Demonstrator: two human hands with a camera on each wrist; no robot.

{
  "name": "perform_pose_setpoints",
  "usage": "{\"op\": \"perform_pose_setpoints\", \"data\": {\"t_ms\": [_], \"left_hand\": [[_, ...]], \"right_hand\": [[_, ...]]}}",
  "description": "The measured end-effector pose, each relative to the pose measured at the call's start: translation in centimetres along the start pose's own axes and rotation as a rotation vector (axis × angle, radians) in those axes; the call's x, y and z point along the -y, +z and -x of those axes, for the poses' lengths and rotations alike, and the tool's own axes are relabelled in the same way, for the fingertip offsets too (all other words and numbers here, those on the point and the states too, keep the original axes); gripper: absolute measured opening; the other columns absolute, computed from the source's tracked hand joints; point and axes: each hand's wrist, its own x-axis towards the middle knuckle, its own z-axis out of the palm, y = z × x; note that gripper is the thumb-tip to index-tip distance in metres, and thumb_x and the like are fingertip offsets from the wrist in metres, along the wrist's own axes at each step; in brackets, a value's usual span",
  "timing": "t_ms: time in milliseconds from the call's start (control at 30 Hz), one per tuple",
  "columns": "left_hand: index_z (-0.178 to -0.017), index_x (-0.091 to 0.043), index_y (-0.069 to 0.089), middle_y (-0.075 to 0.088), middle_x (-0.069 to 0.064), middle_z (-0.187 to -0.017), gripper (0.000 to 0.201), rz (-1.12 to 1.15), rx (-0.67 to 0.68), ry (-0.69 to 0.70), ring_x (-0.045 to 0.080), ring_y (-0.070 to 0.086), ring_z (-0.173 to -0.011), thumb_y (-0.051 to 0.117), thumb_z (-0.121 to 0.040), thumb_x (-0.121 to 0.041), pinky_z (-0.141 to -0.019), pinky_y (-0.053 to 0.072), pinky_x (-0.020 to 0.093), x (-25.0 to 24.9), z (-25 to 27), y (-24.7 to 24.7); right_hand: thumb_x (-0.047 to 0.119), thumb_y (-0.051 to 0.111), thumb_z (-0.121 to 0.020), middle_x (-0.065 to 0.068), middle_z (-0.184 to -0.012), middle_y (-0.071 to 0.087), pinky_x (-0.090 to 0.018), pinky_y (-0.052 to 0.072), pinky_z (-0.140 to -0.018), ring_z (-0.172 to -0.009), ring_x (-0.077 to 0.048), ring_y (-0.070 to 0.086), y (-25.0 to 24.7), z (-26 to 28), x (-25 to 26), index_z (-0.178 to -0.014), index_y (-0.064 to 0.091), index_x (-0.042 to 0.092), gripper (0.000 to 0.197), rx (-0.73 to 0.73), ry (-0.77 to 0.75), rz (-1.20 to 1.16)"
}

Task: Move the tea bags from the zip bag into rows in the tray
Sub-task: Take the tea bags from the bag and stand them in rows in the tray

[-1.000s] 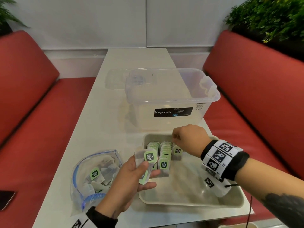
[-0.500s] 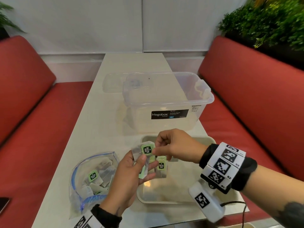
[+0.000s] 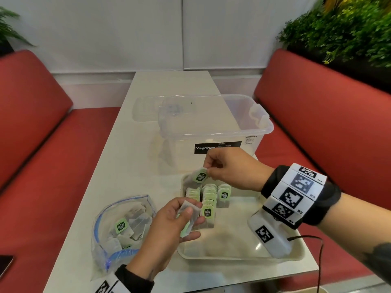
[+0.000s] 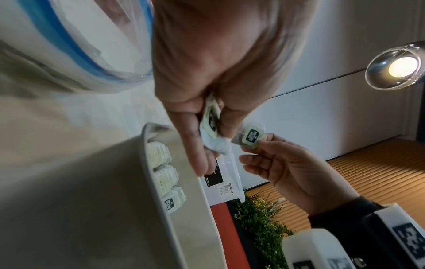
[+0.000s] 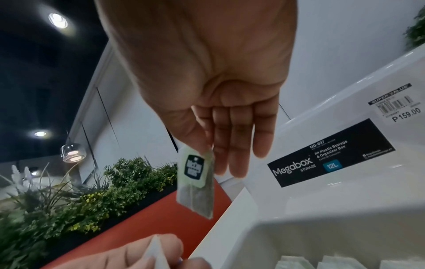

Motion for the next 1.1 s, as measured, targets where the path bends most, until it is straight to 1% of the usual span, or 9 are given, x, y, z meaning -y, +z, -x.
{"op": "perform_pose_setpoints", "data": {"t_ms": [133,233,300,500,667,800,933,1033,1100], "left_hand": [[-0.095,-0.019,0.068,0.072,-0.003,-0.098,0.018,-0.048,-0.066,0.049,0.013,0.070,-0.088,0.051,-0.094,-0.014,-0.062,0.057,0.030,-0.1,-0.2,-0.1],[-0.090,-0.023,0.072,0.062,-0.017,-0.118,0.018,-0.112,-0.069,0.140,0.013,0.064,-0.103,0.056,-0.091,-0.016,-0.063,0.057,0.028,-0.5,-0.4,0.3],[-0.085,-0.026,0.074,0.057,-0.019,-0.123,0.021,-0.163,-0.031,0.187,0.011,0.061,-0.106,0.057,-0.091,-0.016,-0.061,0.056,0.025,-0.9,-0.4,0.9],[-0.087,-0.026,0.071,0.070,0.007,-0.092,0.023,-0.169,-0.017,0.174,0.013,0.069,-0.074,0.054,-0.092,-0.011,-0.056,0.053,0.022,-1.5,-0.7,1.9],[-0.092,-0.019,0.071,0.067,0.006,-0.097,0.018,-0.173,0.017,0.164,0.012,0.069,-0.072,0.055,-0.092,-0.010,-0.056,0.052,0.021,-1.4,-1.0,2.1],[-0.090,-0.022,0.070,0.068,0.006,-0.084,0.021,-0.197,0.062,0.154,0.006,0.065,-0.060,0.053,-0.093,-0.009,-0.053,0.048,0.018,-1.4,-1.1,2.5],[-0.089,-0.023,0.072,0.065,-0.010,-0.111,0.022,-0.155,0.018,0.159,0.005,0.069,-0.081,0.055,-0.092,-0.011,-0.057,0.051,0.021,-0.6,-1.3,2.1],[-0.089,-0.022,0.073,0.068,-0.009,-0.105,0.019,-0.136,-0.039,0.174,0.011,0.066,-0.094,0.057,-0.091,-0.011,-0.063,0.056,0.026,0.3,-1.3,1.6],[-0.084,-0.025,0.073,0.070,-0.013,-0.099,0.021,-0.174,-0.067,0.192,0.011,0.064,-0.097,0.058,-0.090,-0.013,-0.068,0.058,0.030,0.6,-1.2,1.4]], "right_hand": [[0.014,0.055,-0.085,0.010,-0.075,0.057,-0.024,0.041,-0.066,-0.072,-0.011,0.052,-0.4,0.0,-0.3,-0.090,0.063,0.019,0.011,-0.008,-0.051,0.196],[0.018,0.056,-0.086,0.008,-0.080,0.066,-0.026,0.046,-0.070,-0.074,-0.011,0.057,-0.5,0.2,-0.3,-0.091,0.066,0.024,0.013,0.054,-0.076,0.224],[0.020,0.058,-0.086,0.008,-0.077,0.065,-0.025,0.046,-0.069,-0.071,-0.009,0.056,-0.5,0.3,-0.2,-0.091,0.068,0.025,0.012,0.080,-0.078,0.198],[0.029,0.063,-0.083,0.013,-0.069,0.059,-0.023,0.046,-0.066,-0.063,-0.001,0.052,-0.6,0.6,-0.3,-0.092,0.068,0.028,0.010,0.088,-0.089,0.154],[0.027,0.070,-0.080,0.013,-0.066,0.062,-0.020,0.046,-0.066,-0.061,0.001,0.054,-0.9,0.6,-0.9,-0.087,0.071,0.027,0.006,0.129,-0.068,0.140],[0.024,0.074,-0.077,0.007,-0.075,0.070,-0.019,0.046,-0.067,-0.066,-0.003,0.059,-0.9,0.6,-1.3,-0.083,0.073,0.024,0.006,0.166,-0.035,0.086],[0.026,0.073,-0.078,0.011,-0.071,0.063,-0.021,0.041,-0.064,-0.071,-0.007,0.056,-0.9,0.4,-2.4,-0.084,0.072,0.025,0.006,0.168,0.026,0.245],[0.025,0.070,-0.079,0.013,-0.070,0.057,-0.022,0.036,-0.060,-0.071,-0.009,0.052,-0.2,0.0,-3.7,-0.084,0.071,0.026,0.005,0.202,0.089,0.404],[0.022,0.068,-0.079,0.008,-0.078,0.062,-0.022,0.035,-0.062,-0.072,-0.013,0.052,0.7,-0.2,-4.4,-0.084,0.071,0.026,0.007,0.237,0.129,0.478]]}}
